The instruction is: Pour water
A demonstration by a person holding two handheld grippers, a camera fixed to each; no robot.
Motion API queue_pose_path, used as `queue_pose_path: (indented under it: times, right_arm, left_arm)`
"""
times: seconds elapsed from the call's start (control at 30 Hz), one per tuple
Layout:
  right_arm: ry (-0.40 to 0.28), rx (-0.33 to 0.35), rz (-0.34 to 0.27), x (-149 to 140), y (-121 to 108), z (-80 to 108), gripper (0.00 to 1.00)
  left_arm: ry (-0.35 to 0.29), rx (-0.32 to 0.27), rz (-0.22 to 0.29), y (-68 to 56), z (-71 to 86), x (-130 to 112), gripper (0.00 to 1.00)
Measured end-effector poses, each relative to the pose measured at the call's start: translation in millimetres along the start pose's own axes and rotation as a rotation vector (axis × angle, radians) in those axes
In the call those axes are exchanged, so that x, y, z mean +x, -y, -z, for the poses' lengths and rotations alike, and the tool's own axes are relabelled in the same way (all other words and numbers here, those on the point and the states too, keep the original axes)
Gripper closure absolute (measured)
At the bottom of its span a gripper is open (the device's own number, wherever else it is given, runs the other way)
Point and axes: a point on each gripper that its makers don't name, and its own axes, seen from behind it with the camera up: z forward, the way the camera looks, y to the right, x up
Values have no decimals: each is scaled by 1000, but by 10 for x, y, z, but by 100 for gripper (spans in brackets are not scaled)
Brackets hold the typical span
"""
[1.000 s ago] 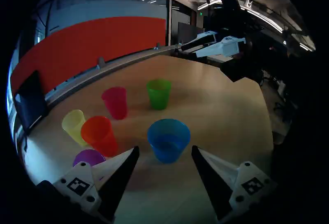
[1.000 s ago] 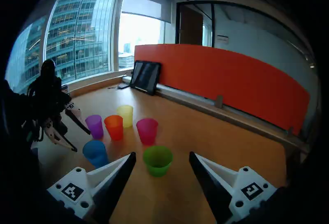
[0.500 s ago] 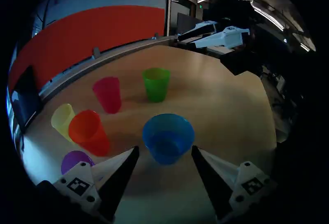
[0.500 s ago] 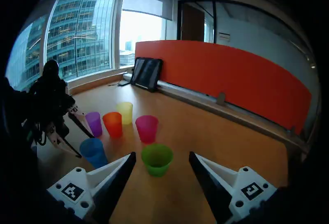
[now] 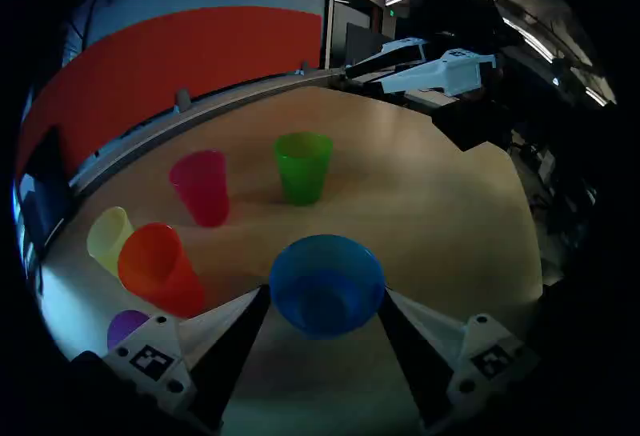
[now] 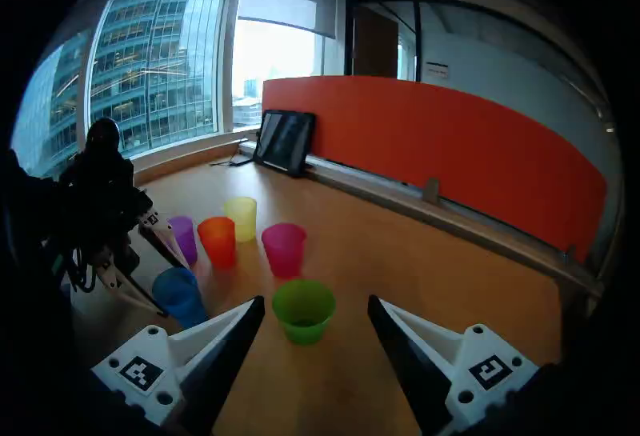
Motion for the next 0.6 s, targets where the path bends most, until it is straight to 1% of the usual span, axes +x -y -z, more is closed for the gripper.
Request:
queue_pose_path:
  times: [0.4,0.6]
  right_arm:
    - [3,-2,-3,-21,-33,2,0]
    - [7,4,-2,-49,-17,-10,0]
  left_arm:
    - [-8,-5,27,-23,-40,24,13]
    - [-18,11,35,10,-35,40,14]
